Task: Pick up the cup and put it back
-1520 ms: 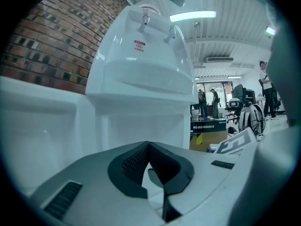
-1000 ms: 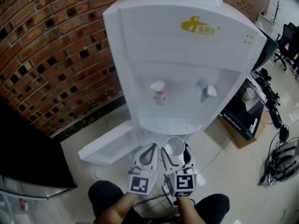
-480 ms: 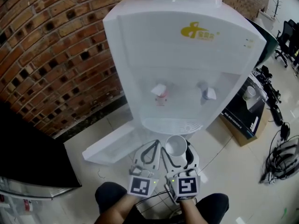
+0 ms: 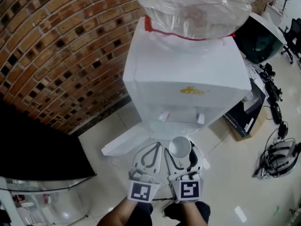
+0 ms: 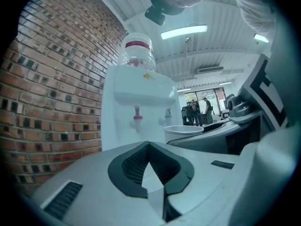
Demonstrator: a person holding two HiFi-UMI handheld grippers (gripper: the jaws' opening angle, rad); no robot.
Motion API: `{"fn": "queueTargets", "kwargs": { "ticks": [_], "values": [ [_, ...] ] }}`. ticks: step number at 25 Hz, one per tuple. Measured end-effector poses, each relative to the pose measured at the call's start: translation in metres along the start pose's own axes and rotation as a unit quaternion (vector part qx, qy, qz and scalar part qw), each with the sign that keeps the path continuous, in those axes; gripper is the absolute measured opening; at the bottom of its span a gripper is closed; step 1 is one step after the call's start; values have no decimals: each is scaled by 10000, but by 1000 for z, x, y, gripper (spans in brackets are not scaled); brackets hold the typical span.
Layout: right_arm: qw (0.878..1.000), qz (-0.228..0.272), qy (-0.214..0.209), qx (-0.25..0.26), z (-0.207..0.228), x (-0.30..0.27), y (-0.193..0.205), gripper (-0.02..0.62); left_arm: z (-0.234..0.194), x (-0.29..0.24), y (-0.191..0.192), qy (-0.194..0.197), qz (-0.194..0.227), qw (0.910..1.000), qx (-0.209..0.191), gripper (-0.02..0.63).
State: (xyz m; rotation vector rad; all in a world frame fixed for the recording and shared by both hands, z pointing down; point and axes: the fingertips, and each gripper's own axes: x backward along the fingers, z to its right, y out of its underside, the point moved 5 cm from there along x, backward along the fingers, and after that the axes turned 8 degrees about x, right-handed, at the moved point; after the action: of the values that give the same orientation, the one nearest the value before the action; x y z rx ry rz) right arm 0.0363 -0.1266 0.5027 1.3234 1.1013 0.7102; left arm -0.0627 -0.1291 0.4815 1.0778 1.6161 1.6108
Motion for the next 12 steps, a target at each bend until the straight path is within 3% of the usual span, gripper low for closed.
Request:
{"fn": "queueTargets", "kwargs": {
  "ticks": [7, 12],
  "values": [
    [9987, 72, -135, -477, -21, 47, -80, 333, 13, 17, -100, -240, -285, 9993, 86, -9],
    [9994, -82, -294, -183, -13, 67, -142, 334, 24, 18, -163, -337, -253, 9989, 180, -9]
  ]
}}
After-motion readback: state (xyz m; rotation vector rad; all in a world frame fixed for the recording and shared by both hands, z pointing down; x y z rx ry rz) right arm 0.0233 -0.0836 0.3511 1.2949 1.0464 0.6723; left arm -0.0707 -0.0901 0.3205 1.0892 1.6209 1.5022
